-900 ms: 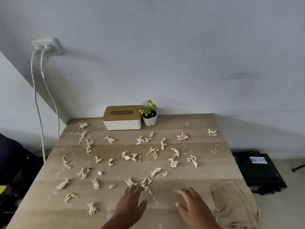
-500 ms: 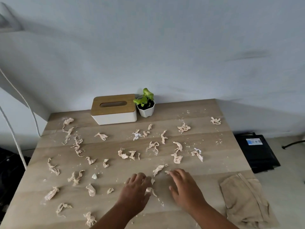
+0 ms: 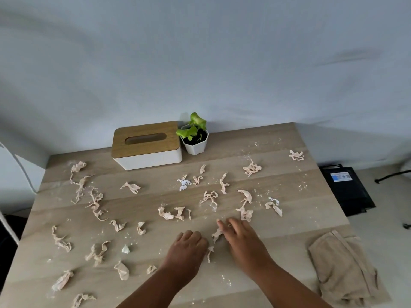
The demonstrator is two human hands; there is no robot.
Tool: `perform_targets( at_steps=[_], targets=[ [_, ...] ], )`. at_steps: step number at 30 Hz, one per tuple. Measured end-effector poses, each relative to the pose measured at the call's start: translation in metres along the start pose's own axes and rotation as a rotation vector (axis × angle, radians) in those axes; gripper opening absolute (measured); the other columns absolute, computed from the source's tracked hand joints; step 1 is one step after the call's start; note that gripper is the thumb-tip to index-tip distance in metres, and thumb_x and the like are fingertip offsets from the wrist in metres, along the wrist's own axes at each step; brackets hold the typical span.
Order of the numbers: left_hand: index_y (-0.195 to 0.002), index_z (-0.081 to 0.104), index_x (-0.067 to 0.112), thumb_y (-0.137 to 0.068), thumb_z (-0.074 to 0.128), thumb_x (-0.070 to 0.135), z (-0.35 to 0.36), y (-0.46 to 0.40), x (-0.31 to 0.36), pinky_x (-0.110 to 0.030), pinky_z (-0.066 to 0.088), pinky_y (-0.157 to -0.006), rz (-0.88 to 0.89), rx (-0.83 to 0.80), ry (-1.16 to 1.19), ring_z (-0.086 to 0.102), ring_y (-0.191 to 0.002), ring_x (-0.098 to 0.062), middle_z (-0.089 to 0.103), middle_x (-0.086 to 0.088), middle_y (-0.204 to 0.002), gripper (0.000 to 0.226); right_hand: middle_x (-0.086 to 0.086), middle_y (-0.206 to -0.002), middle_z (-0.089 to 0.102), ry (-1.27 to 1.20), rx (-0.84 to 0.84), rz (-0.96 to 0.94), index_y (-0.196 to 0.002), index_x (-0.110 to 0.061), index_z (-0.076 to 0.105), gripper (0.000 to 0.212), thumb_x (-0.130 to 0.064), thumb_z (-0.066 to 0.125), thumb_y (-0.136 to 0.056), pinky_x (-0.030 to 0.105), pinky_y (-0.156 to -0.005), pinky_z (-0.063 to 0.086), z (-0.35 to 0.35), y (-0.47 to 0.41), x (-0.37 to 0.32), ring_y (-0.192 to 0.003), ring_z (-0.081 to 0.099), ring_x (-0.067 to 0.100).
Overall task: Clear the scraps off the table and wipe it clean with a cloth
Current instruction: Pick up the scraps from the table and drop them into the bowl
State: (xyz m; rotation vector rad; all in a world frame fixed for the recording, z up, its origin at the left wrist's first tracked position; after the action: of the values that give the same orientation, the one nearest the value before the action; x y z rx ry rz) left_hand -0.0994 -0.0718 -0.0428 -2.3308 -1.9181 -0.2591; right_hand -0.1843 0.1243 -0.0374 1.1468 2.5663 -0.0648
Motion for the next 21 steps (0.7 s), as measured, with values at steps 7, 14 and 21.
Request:
perform_targets(
  at_steps=[7, 14, 21],
  targets=[
    [-0.086, 0.061, 0.026, -0.083, 0.073, 0.026, 0.002, -0.008, -0.009, -0.032, 0.053, -0.068, 0.024, 0.008, 0.032, 0.057, -0.076, -0.019, 0.058, 0.006, -0.085, 0.013, 0.001, -0.108, 0.065, -0.005, 0.046, -0.051, -0.117, -0.022, 0.071, 0.047, -0.007, 0.076, -0.073, 0.028, -0.08, 0.058, 0.003, -0.006, -0.004, -0.091, 0.065, 0.021],
    [-0.087, 0.063, 0.021, -0.086, 0.07, 0.022, -0.007, -0.012, -0.016, -0.032, 0.054, -0.067, 0.036, 0.048, 0.071, 0.06, -0.074, -0.02, 0.061, 0.003, -0.084, 0.007, -0.001, -0.089, 0.056, -0.005, 0.041, -0.031, -0.091, -0.021, 0.067, 0.031, -0.006, 0.081, -0.067, 0.028, -0.067, 0.054, 0.007, -0.003, -0.005, -0.081, 0.06, 0.02],
    [-0.091, 0.068, 0.017, -0.079, 0.079, 0.009, -0.024, -0.015, -0.018, -0.033, 0.057, -0.069, 0.022, 0.032, 0.173, 0.062, -0.073, -0.022, 0.064, 0.001, -0.082, 0.018, 0.007, -0.113, 0.057, -0.161, -0.092, 0.13, -0.116, -0.014, 0.067, 0.033, -0.001, 0.062, -0.086, 0.033, -0.086, 0.053, 0.008, 0.001, -0.006, -0.108, 0.058, 0.025]
  ],
)
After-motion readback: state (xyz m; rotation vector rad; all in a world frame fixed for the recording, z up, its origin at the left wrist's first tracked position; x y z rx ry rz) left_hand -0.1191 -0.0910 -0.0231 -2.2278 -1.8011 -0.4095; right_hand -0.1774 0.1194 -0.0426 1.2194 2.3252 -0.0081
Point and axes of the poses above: each hand's wrist, its own y-axis away from the middle knuckle, its own z-axis out of the palm, x = y × z, the point moved 1 cm from there along -y, towards the middle knuckle
